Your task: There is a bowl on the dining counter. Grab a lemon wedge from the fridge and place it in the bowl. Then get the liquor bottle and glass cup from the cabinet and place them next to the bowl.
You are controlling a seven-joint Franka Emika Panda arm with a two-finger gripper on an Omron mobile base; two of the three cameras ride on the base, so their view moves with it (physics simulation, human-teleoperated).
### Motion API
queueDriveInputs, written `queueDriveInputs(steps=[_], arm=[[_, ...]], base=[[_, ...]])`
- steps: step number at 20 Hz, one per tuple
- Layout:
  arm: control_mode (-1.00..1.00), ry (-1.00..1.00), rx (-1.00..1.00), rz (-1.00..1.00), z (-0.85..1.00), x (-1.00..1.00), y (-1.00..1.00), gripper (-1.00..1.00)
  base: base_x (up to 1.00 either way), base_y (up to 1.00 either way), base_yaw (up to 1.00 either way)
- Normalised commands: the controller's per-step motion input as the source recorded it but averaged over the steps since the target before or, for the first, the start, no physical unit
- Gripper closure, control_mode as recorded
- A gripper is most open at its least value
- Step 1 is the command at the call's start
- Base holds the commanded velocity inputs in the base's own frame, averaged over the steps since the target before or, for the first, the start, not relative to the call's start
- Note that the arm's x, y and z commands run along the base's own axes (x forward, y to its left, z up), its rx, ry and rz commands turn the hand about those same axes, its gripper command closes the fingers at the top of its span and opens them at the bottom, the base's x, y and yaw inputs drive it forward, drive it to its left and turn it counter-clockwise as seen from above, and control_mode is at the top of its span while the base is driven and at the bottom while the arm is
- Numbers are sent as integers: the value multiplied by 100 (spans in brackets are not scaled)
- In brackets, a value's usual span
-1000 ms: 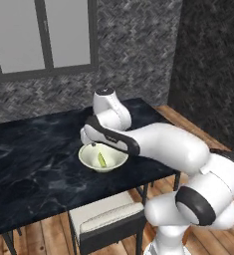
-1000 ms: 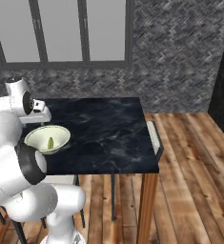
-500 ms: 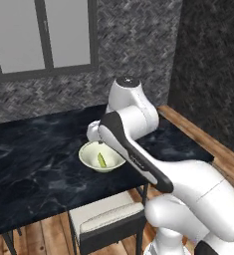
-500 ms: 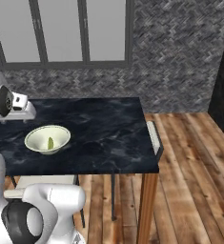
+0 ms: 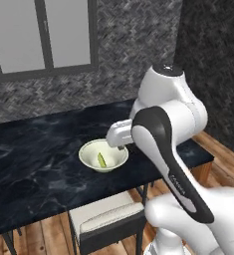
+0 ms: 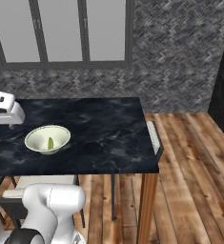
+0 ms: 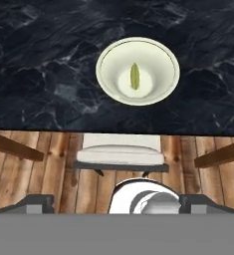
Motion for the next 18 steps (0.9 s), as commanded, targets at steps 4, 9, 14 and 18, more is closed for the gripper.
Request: queueDriveInputs(steps=[4, 9, 14, 18], arm=[[-100, 9, 0, 1, 8, -97, -25, -100], [-100, 13, -1, 0, 0, -66, -7, -100], [-100, 20, -3, 0, -8, -19, -1, -100], [-100, 8, 0, 0, -2, -9, 0, -100]], base=[[0, 0, 0], [0, 0, 0], [0, 0, 0], [0, 0, 0]])
